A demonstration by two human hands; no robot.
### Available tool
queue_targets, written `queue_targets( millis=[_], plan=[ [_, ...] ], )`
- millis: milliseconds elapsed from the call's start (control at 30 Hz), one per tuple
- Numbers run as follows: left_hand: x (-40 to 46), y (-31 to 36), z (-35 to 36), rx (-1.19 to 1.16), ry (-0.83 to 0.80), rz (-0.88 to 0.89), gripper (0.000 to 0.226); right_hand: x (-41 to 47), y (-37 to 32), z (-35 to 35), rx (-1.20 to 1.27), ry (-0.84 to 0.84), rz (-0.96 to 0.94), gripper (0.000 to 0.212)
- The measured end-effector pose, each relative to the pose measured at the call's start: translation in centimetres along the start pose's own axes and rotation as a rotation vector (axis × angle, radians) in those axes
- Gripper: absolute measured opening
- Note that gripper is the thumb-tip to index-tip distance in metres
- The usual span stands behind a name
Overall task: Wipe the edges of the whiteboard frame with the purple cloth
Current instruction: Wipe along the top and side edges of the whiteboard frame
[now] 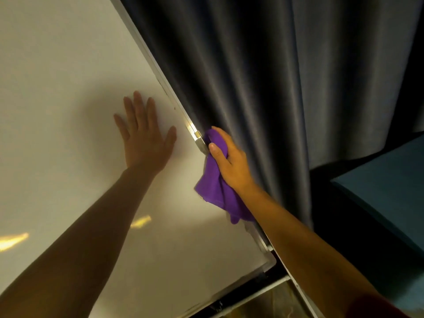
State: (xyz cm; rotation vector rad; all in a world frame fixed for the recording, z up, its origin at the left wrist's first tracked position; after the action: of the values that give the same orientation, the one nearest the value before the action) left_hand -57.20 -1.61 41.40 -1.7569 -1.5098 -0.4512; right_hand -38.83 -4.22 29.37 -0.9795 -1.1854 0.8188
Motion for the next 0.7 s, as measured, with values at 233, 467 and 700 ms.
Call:
queue_targets(
  millis=[233,467,700],
  plan=[
    [0.0,0.1,0.5,-0.021,0.045,0.005,0.080,-2.6,6.2,-2.1,0.127,0.070,0.517,0.045],
    [0.0,0.3,1.1,-0.025,0.087,-0.004,0.078,-4.6,9.9,-4.2,0.333,0.051,0.724,0.039],
    [0.3,0.6,1.3,0.011,0.032,-0.045,0.081,3.8,-1.7,-0.3,0.148,0.057,0.067,0.031]
  ],
)
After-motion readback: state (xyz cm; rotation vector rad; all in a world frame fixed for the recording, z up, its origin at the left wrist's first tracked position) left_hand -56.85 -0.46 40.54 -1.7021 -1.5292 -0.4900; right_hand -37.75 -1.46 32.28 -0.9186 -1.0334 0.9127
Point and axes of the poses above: each hand's wrist, its own x-axis towards the middle knuckle, its own z-axis out of the palm, y = z × x, the point moved 1 cm from there along x, towards the middle knuckle, and after that the axes turned 4 degrees about y, right-handed, at the moved point
